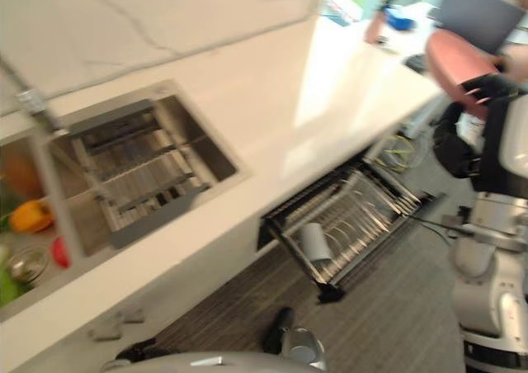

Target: Place the dishes in the dishwasher.

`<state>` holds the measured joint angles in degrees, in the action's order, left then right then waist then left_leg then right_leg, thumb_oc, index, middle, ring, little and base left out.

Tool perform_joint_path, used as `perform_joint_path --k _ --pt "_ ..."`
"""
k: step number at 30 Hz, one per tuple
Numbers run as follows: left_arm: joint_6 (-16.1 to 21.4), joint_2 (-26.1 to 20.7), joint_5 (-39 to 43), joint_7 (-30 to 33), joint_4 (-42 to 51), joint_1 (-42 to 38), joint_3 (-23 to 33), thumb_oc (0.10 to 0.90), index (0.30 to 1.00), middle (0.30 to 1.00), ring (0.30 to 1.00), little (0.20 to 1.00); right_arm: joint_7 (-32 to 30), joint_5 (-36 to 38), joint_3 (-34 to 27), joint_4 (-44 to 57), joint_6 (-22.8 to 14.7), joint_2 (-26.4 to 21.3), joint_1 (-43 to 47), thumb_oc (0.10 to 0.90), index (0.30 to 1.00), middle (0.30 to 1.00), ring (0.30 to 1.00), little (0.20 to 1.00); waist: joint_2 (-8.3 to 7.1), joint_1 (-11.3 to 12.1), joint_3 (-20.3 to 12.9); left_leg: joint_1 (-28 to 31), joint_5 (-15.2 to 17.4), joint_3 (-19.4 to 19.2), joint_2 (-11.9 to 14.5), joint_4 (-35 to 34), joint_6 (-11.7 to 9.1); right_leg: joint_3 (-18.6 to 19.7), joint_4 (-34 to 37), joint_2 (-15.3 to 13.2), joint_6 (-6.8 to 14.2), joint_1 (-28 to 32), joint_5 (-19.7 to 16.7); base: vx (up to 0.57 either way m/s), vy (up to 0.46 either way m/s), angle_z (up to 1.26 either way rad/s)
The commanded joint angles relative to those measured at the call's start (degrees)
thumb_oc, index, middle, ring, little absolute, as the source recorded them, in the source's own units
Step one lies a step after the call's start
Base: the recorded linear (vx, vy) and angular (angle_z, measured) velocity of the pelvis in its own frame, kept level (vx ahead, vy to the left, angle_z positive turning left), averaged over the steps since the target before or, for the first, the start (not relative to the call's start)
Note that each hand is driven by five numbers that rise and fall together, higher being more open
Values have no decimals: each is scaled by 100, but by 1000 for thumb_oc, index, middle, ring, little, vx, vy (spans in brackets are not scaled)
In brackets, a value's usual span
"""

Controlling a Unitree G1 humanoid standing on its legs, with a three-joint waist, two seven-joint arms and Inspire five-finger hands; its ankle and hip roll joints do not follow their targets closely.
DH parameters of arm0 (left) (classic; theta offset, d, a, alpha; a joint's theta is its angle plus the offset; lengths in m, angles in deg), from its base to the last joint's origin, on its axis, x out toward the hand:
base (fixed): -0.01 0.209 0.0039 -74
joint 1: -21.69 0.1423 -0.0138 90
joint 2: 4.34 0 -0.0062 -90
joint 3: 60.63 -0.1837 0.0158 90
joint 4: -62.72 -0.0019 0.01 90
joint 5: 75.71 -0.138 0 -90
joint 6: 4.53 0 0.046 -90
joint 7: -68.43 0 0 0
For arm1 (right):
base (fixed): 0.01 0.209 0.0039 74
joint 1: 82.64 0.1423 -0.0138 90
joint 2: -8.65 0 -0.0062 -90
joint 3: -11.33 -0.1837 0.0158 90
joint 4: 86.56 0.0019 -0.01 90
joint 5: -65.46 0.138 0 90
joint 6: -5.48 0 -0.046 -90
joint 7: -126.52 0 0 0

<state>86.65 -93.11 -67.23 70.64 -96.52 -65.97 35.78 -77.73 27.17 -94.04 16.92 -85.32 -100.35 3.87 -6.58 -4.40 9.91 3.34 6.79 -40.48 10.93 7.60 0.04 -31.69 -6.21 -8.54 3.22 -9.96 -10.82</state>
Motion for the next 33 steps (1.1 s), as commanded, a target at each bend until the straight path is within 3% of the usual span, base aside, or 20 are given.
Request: perform_joint_path --k 1,2,3,5,6,8,9,11,12,14,16,18,21,25,30,33 --pt "37 236 135 -201 -88 -197 -508 800 900 900 900 900 47 -149 -733 654 5 -533 411 400 300 300 300 300 272 -55 -63 229 -641 451 37 -1212 -253 609 -1211 -1454 991 675 662 -86 -113 -87" --pt "62 230 214 -227 52 -203 -590 800 900 900 900 900 120 -123 -651 545 -21 -563 328 400 300 300 300 300 260 -25 -88 198 -685 472 47 -1204 -275 830 -1192 -1425 996 819 696 -81 -260 -46" --pt "115 236 439 -299 399 -240 -795 800 900 900 900 900 337 2 -446 392 -98 -456 111 400 300 300 300 300 173 92 -214 83 -809 558 80 -1161 -353 1129 -676 -1162 987 1262 1072 -92 -381 -48" --pt "148 233 742 -256 545 -179 -821 800 900 900 900 900 433 87 -139 160 -106 -443 84 400 300 300 300 300 142 228 -318 32 -973 400 342 -985 -538 909 98 -1017 941 1626 1239 -77 -363 -10" --pt "148 233 742 -256 545 -179 -821 800 900 900 900 900 433 87 -139 160 -106 -443 84 400 300 300 300 300 142 228 -318 32 -973 400 342 -985 -538 909 98 -1017 941 1626 1239 -87 -299 -9" --pt "145 307 1237 -189 720 -187 -697 800 900 900 900 900 734 213 843 -242 -251 -424 328 400 300 300 300 300 228 448 -342 3 -1278 205 796 -714 -863 779 773 -603 794 1890 1238 -56 -388 -80" --pt "145 307 1237 -189 720 -187 -697 800 900 900 900 900 734 213 843 -242 -251 -424 328 400 300 300 300 300 228 448 -342 3 -1278 205 796 -714 -863 779 773 -603 794 1890 1238 -11 -362 -120" --pt "151 413 1632 -250 958 -108 -716 800 900 900 900 900 917 211 1293 -496 -303 -496 456 400 300 300 300 300 396 491 -314 -37 -1520 316 1089 -590 -1051 613 968 -295 608 2129 1423 0 -312 -30" --pt "130 483 1723 -338 1192 -96 -991 800 900 900 900 900 1006 259 1602 -732 -292 -498 571 400 300 300 300 300 510 537 -271 -117 -1752 407 1296 -540 -1181 579 1106 -100 494 2284 1608 -15 -312 51" --pt "110 482 1581 -385 1292 4 -1178 800 900 900 900 900 1039 291 1913 -1067 -322 -554 749 400 300 300 300 300 682 512 -234 -68 -1919 552 1416 -614 -1265 507 1121 58 360 2400 1757 -9 -162 52" --pt "109 485 1580 -385 1295 5 -1172 800 900 900 900 900 1033 291 1924 -1078 -325 -557 761 400 300 300 300 300 687 501 -228 -66 -1924 559 1420 -617 -1268 502 1121 63 357 2406 1759 7 -41 50" --pt "49 474 1100 -483 947 110 -1310 800 900 900 900 900 1091 170 2281 -1412 -414 -768 1035 400 300 300 300 300 867 534 -261 -4 -2110 607 1506 -771 -1343 336 1121 175 284 2516 1879 38 -62 19" --pt "43 438 495 -496 450 212 -1208 800 900 900 900 900 1198 -9 2465 -1544 -546 -952 1150 400 300 300 300 300 919 569 -296 -20 -2105 687 1501 -757 -1347 254 1121 190 252 2593 1897 33 -1 44" --pt "28 414 224 -498 132 283 -1082 800 900 900 900 900 1255 -93 2574 -1592 -645 -1050 1211 400 300 300 300 300 909 617 -317 -34 -2082 698 1489 -729 -1345 200 1121 168 256 2613 1871 32 20 11" --pt "56 332 -49 -550 -133 421 -1026 800 900 900 900 900 1423 -222 3248 -2166 -778 -1278 1669 400 300 300 300 300 860 800 -325 -140 -1983 802 1347 -714 -1309 106 1099 57 300 2601 1784 62 72 5" --pt "105 213 -10 -600 34 413 -1179 800 900 900 900 900 1461 -584 3985 -2991 -723 -1504 2318 400 300 300 300 300 798 969 -313 -288 -1935 937 1202 -732 -1275 -24 1089 -33 352 2565 1721 77 79 14"
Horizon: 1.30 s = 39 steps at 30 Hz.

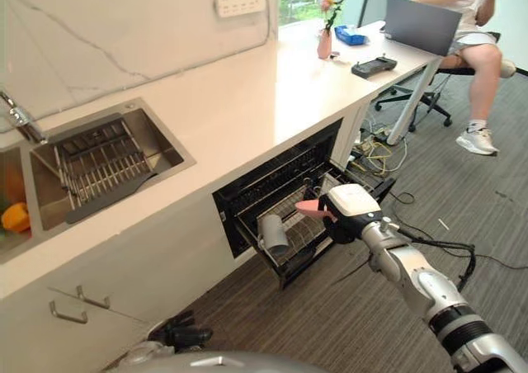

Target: Place the dishes in the dishwasher.

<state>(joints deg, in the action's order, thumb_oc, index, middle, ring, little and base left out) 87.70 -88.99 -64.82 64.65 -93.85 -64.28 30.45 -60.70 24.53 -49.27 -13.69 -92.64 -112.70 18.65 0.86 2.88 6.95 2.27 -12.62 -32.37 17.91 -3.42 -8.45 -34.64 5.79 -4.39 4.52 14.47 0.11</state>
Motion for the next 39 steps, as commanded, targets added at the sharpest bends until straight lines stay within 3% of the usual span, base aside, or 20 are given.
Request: perform_joint_path --k 1,4,7,8,9,13,18,22,27,29,31,32,33,36,37,38,39 --pt "15 -248 -233 -15 -174 230 -719 800 900 900 900 900 -244 -417 -369 -84 48 -345 1007 400 300 300 300 300 37 296 2 -218 8 157 480 351 -423 244 -110 -468 237 104 611 42 62 42" --pt "73 -403 -129 -53 182 195 -970 800 900 900 900 900 -419 -514 163 -1107 213 -314 1703 400 300 300 300 300 40 433 120 -414 -12 294 347 264 -395 173 -106 -533 302 -29 536 23 67 28" --pt "78 -454 -81 -53 278 185 -996 800 900 900 900 900 -471 -520 244 -1290 256 -302 1855 400 300 300 300 300 53 447 157 -480 -26 335 311 237 -388 154 -106 -548 321 -82 515 -17 63 21" --pt "119 -574 18 -44 497 142 -1099 800 900 900 900 900 -591 -350 188 -1674 407 -208 2069 400 300 300 300 300 156 532 315 -675 -73 446 233 178 -372 86 -111 -617 368 -231 447 -69 105 26" --pt "113 -595 7 -35 515 130 -1126 800 900 900 900 900 -623 -175 70 -1802 439 -110 2059 800 900 900 900 900 198 554 348 -732 -88 490 204 155 -359 52 -113 -642 376 -260 425 -69 106 29" --pt "112 -591 -27 7 478 85 -1182 800 900 900 900 900 -776 666 -442 -1978 481 188 1931 800 900 900 900 900 297 578 415 -838 -88 567 110 109 -308 -92 -118 -755 414 -277 363 -12 81 25" --pt "52 -563 -388 77 192 85 -1104 800 900 900 900 900 -971 1596 -1287 -1253 319 615 1439 800 900 900 900 900 359 478 305 -750 19 593 -118 18 -193 -261 -135 -985 491 -181 233 21 94 23" --pt "30 -580 -566 109 79 82 -981 800 900 900 900 900 -1081 1849 -1659 -713 207 780 1173 800 900 900 900 900 271 388 209 -630 83 528 -182 12 -156 -240 -142 -1064 507 -128 187 12 31 10" --pt "8 -502 -418 172 115 -16 -765 800 900 900 900 900 -1268 2058 -2570 6 224 870 372 800 900 900 900 900 90 149 50 -404 221 453 -210 41 -104 -148 -192 -1090 509 -61 202 0 0 0" --pt "10 -487 -393 161 153 -21 -746 800 900 900 900 900 -1249 2049 -2730 40 256 806 206 800 900 900 900 900 56 108 26 -365 240 437 -210 52 -98 -116 -206 -1089 511 -54 211 3 -28 -18" --pt "39 -419 -353 110 235 -23 -752 800 900 900 900 900 -1479 1789 -3388 -265 506 485 -377 800 900 900 900 900 -49 -108 -33 -199 313 368 -202 83 -77 36 -245 -1076 520 -60 241 10 -41 -17" --pt "38 -417 -354 110 238 -18 -772 800 900 900 900 900 -1483 1782 -3410 -258 505 484 -406 800 900 900 900 900 -44 -84 -36 -189 316 360 -202 82 -78 43 -248 -1078 520 -57 243 11 -21 -34" --pt "38 -406 -305 120 263 -21 -772 800 900 900 900 900 -1622 1656 -3556 -371 595 362 -517 400 300 300 300 300 -66 -118 -33 -149 338 331 -200 94 -71 99 -276 -1085 522 -69 245 -3 -12 -47" --pt "45 -380 -214 171 300 -49 -720 800 900 900 900 900 -1951 1626 -4059 -1124 902 367 -995 400 300 300 300 300 -90 -220 4 -73 378 261 -199 106 -48 213 -323 -1095 524 -113 256 -12 -24 -41" --pt "40 -374 -123 216 342 -16 -676 800 900 900 900 900 -2109 1946 -4358 -1788 1066 600 -1296 400 300 300 300 300 -82 -276 17 -85 368 276 -202 102 -42 241 -332 -1087 525 -126 260 -7 -20 -34" --pt "36 -386 -119 217 347 -10 -696 800 900 900 900 900 -2123 1962 -4365 -1808 1049 604 -1309 400 300 300 300 300 -89 -260 8 -88 366 278 -203 102 -43 240 -331 -1087 525 -127 261 13 -24 -21" --pt "38 -401 -28 245 416 11 -683 800 900 900 900 900 -2166 2140 -4299 -2429 1169 921 -1517 400 300 300 300 300 -68 -241 21 -130 333 307 -202 91 -52 198 -333 -1072 521 -135 265 16 -15 -17"
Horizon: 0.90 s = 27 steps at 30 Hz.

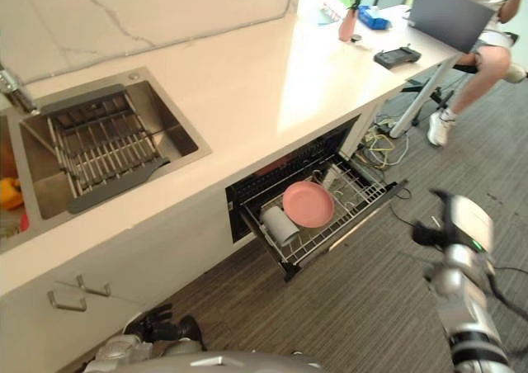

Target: Place the dishes in the dishwasher.

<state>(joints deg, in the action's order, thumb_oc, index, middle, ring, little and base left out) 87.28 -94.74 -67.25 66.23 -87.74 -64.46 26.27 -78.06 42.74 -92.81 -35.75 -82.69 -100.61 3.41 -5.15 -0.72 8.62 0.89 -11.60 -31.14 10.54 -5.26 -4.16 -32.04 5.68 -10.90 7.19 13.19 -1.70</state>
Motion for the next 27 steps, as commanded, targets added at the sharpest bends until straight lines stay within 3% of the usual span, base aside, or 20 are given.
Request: perform_joint_path --k 1,5,7,8,9,11,13,14,15,16,18,19,22,24,25,27 --pt "85 172 161 88 -189 19 -278 800 900 900 900 900 -275 280 307 -419 186 -89 -48 400 300 300 300 300 560 151 -122 -18 210 205 531 268 -484 -77 -320 -412 249 -6 448 15 -17 -8" --pt "99 142 -2 114 -309 18 -250 800 900 900 900 900 105 285 1045 -1016 121 339 226 400 300 300 300 300 591 201 -67 -125 175 302 498 248 -492 -153 -284 -395 248 1 443 11 5 -1" --pt "134 144 14 175 -335 72 -301 800 900 900 900 900 199 538 1620 -1152 -34 566 873 400 300 300 300 300 733 354 62 -264 160 378 403 218 -479 -240 -233 -478 305 -60 375 8 60 0" --pt "134 144 14 175 -335 70 -295 800 900 900 900 900 197 540 1627 -1162 -38 566 884 400 300 300 300 300 732 348 63 -267 160 380 402 219 -478 -241 -234 -479 306 -62 374 -87 76 5" --pt "221 113 188 193 -98 87 -380 800 900 900 900 900 285 617 1983 -1125 -106 551 1329 400 300 300 300 300 865 526 220 -474 111 469 324 205 -472 -300 -249 -569 345 -225 329 -71 47 5" --pt "214 117 193 194 -86 86 -369 800 900 900 900 900 285 625 1999 -1149 -113 546 1362 400 300 300 300 300 868 511 215 -497 109 476 323 208 -468 -304 -259 -573 346 -246 329 -73 56 17" --pt "440 -81 383 225 748 192 -751 800 900 900 900 900 368 405 2437 -1145 -166 -145 2219 400 300 300 300 300 1335 963 503 -1045 -146 836 204 120 -553 -679 -295 -773 412 -433 230 -93 133 48" --pt "465 -130 408 203 941 232 -853 800 900 900 900 900 359 345 2504 -1176 -184 -382 2428 400 300 300 300 300 1451 1046 538 -1172 -181 956 180 110 -581 -803 -288 -794 434 -412 228 -18 80 72" --pt "454 -117 414 203 963 235 -859 800 900 900 900 900 362 348 2512 -1198 -193 -403 2448 400 300 300 300 300 1474 1023 535 -1193 -187 985 179 111 -581 -831 -286 -786 436 -409 227 32 52 117" --pt "492 -249 326 148 1048 334 -1006 800 900 900 900 900 359 191 2694 -1213 -251 -799 2861 400 300 300 300 300 1621 1203 566 -1413 -234 1151 114 94 -615 -1083 -278 -838 495 -340 203 25 34 155" --pt "491 -238 326 146 1054 334 -1005 800 900 900 900 900 360 194 2708 -1232 -258 -812 2884 400 300 300 300 300 1634 1180 561 -1432 -237 1173 108 95 -612 -1106 -277 -836 500 -341 200 84 62 96" --pt "526 -338 379 157 921 413 -916 800 900 900 900 900 259 10 2920 -1147 -348 -1175 3399 400 300 300 300 300 1668 1364 578 -1643 -259 1255 -3 97 -606 -1329 -295 -937 571 -305 145 196 115 29" --pt "531 -332 758 179 890 451 -576 800 900 900 900 900 283 -230 3189 -976 -366 -1321 3574 400 300 300 300 300 1588 1470 538 -1753 -223 1281 -114 99 -546 -1484 -330 -1029 609 -298 105 190 84 41" --pt "507 -376 1015 199 458 408 -161 800 900 900 900 900 500 -831 3692 -594 -423 -1566 3707 400 300 300 300 300 1345 1557 541 -1831 -125 1252 -202 103 -451 -1494 -425 -1128 640 -367 65 225 82 43" --pt "514 -371 1018 193 442 400 -144 800 900 900 900 900 507 -837 3708 -592 -420 -1560 3730 400 300 300 300 300 1334 1546 538 -1842 -120 1243 -212 104 -444 -1487 -435 -1144 645 -386 65 139 24 25" --pt "525 -499 1236 155 449 322 -83 800 900 900 900 900 575 -930 4103 -402 -468 -1657 4127 400 300 300 300 300 1034 1585 773 -2056 -64 1180 -202 233 -385 -1339 -604 -1169 624 -701 16 128 -47 1"
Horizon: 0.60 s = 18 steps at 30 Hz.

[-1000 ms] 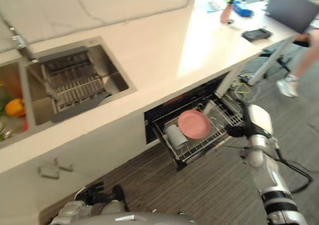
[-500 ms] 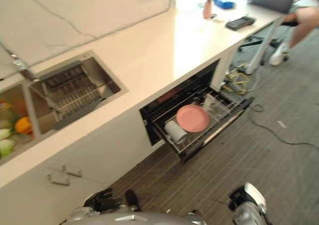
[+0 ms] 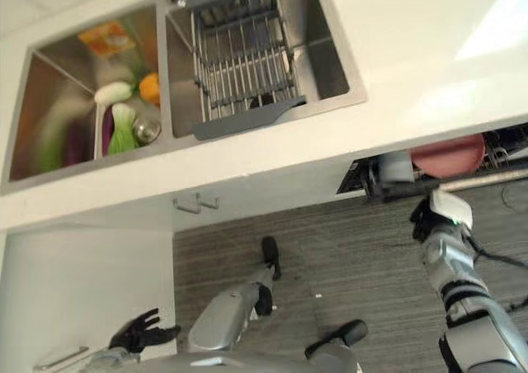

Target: Place the dishes in the dishwasher.

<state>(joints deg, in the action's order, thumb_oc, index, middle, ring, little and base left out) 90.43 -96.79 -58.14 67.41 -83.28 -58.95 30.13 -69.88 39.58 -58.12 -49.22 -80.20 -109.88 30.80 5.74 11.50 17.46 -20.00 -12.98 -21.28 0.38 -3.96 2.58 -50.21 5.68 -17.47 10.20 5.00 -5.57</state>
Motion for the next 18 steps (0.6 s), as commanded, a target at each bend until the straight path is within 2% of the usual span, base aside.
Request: perform_joint_path --k 1,3,4,5,6,7,8,9,10,11,12,13,15,16,17,18 --pt "212 -358 395 12 70 -283 -508 800 900 900 900 900 -238 -590 730 974 -724 -792 1524 400 300 300 300 300 -142 366 -9 -80 82 178 861 183 -1065 536 -615 -473 309 25 389 95 -111 -15" --pt "230 -427 534 -43 216 -375 -642 800 900 900 900 900 -288 -437 686 1075 -715 -929 1651 413 319 319 319 319 -278 295 198 -292 132 184 958 322 -1099 665 -567 -387 322 -113 341 47 -109 5" --pt "228 -432 541 -44 218 -384 -646 800 900 900 900 900 -286 -432 676 1079 -714 -935 1649 580 571 571 571 571 -278 299 196 -311 141 189 963 341 -1099 664 -563 -383 322 -121 337 84 -55 30" --pt "250 -388 655 43 291 -431 -658 800 900 900 900 900 -502 -32 297 1081 -640 -775 1634 800 900 900 900 900 -360 196 276 -397 201 233 958 370 -1115 987 -440 -318 379 -132 262 69 -13 28" --pt "249 -405 658 46 292 -436 -663 800 900 900 900 900 -509 -25 274 1089 -638 -768 1613 800 900 900 900 900 -375 214 276 -401 207 228 962 379 -1116 993 -429 -315 378 -133 256 118 -48 31" --pt "283 -305 849 195 447 -492 -603 800 900 900 900 900 -819 652 -321 1152 -616 -309 1338 800 900 900 900 900 -448 188 309 -512 275 288 923 502 -1085 1280 -489 -250 344 -66 379 84 -66 24" --pt "284 -249 981 233 525 -558 -546 800 900 900 900 900 -1004 1172 -758 1220 -699 99 1022 800 900 900 900 900 -482 213 289 -541 325 311 905 571 -1053 1347 -605 -230 295 -3 556 139 -90 26" --pt "246 -220 1168 261 523 -620 -525 800 900 900 900 900 -1167 1970 -1331 1266 -881 817 477 800 900 900 900 900 -559 186 251 -464 413 364 825 579 -990 1488 -962 -254 203 -17 801 142 -76 21" --pt "199 -145 1230 292 435 -700 -455 800 900 900 900 900 -1136 2645 -1604 1189 -1051 1435 119 800 900 900 900 900 -548 85 246 -354 527 397 798 576 -924 1679 -1243 -252 88 -91 1015 127 -54 33" --pt "199 -95 1256 343 401 -768 -384 800 900 900 900 900 -1036 3148 -1684 1103 -1177 1933 -138 800 900 900 900 900 -532 5 240 -275 583 387 791 586 -896 1838 -1334 -244 42 -194 1093 72 -33 34" --pt "200 -115 1255 343 397 -758 -378 800 900 900 900 900 -1031 3167 -1680 1107 -1188 1950 -155 800 900 900 900 900 -555 15 235 -268 590 377 796 589 -899 1854 -1356 -250 37 -204 1110 17 -112 39" --pt "227 32 1182 423 284 -907 -283 800 900 900 900 900 -589 3738 -1513 694 -1222 2777 -781 800 900 900 900 900 -523 -200 225 46 660 286 918 594 -946 2091 -1068 -165 13 -459 1076 -3 -166 5" --pt "254 147 1205 452 154 -925 -231 800 900 900 900 900 -260 3785 -1385 133 -1141 3094 -1232 800 900 900 900 900 -491 -457 248 473 755 67 1167 675 -1014 2285 -804 -68 50 -755 815 23 -169 -40" --pt "259 149 1206 450 149 -920 -227 800 900 900 900 900 -254 3788 -1378 120 -1152 3092 -1231 800 900 900 900 900 -488 -431 262 508 764 36 1184 672 -1022 2319 -796 -55 46 -746 808 56 -187 -63" --pt "268 217 1252 483 70 -978 -196 800 900 900 900 900 -225 3978 -1603 -255 -1158 3168 -1432 800 900 900 900 900 -515 -635 290 776 851 -120 1353 821 -1066 2453 -837 12 46 -827 836 65 -175 -49" --pt "302 232 1309 445 107 -977 -283 800 900 900 900 900 -260 4261 -1924 -555 -1174 3219 -1664 800 900 900 900 900 -557 -713 338 978 943 -203 1474 1051 -1062 2610 -1009 32 31 -833 945 75 -436 -27"
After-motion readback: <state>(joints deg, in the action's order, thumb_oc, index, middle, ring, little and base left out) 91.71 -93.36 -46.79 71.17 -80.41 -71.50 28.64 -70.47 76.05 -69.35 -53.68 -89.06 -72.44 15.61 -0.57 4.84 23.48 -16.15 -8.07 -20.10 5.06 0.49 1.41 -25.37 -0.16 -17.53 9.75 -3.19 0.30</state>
